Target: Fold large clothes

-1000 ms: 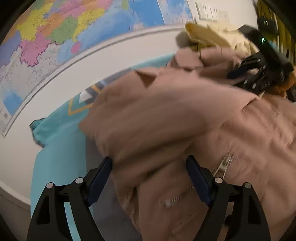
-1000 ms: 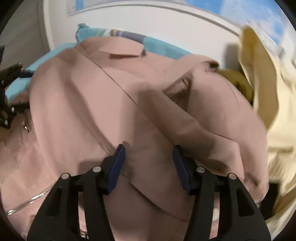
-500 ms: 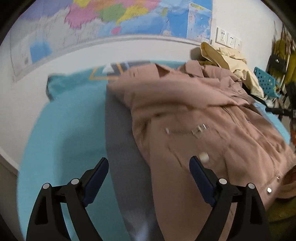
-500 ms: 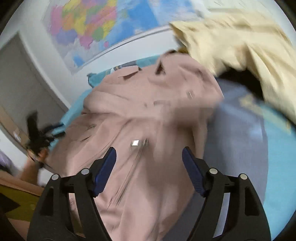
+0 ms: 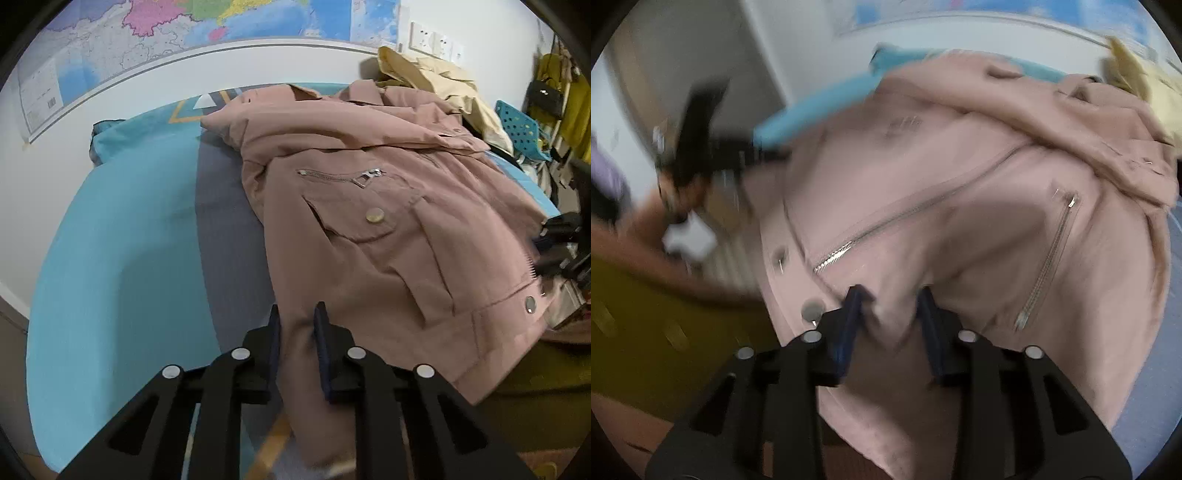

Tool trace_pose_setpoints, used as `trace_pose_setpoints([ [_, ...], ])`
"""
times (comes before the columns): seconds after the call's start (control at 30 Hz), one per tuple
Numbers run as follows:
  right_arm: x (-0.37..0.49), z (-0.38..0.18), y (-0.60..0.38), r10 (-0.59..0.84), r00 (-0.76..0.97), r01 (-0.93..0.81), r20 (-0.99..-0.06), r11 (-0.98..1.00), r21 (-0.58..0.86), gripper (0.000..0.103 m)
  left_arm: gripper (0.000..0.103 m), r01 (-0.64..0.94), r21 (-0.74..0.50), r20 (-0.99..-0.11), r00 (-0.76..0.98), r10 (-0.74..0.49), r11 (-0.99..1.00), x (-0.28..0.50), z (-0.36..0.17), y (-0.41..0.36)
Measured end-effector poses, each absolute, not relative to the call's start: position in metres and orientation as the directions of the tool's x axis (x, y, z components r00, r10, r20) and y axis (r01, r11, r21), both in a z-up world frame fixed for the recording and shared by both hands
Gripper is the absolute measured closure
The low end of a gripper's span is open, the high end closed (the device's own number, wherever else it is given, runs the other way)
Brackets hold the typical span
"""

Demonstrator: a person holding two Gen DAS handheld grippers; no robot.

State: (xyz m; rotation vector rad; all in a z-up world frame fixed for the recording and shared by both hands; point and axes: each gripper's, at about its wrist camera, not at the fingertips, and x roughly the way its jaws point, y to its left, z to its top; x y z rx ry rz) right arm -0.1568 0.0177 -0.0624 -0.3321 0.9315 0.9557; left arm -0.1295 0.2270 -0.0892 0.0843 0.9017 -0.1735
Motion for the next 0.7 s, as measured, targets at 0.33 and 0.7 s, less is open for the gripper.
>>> trace_pose_setpoints([
  [0.33, -0.157, -0.034, -0.041, 0.696, 0.235, -0.729, -0.679, 0.588, 0.35, 0.049, 0.017, 0.182, -0.161, -0.727, 0.643, -0.241, 0.97, -0.146, -0.065, 0.249],
  [0.7, -0.13, -0.062, -0.153, 0.678, 0.412, -0.308, -0.609, 0.733, 0.607, 0.031, 0.01, 0.187, -0.334, -0.756, 0.532, -0.381, 0.924, -0.143, -0.09, 0.254],
])
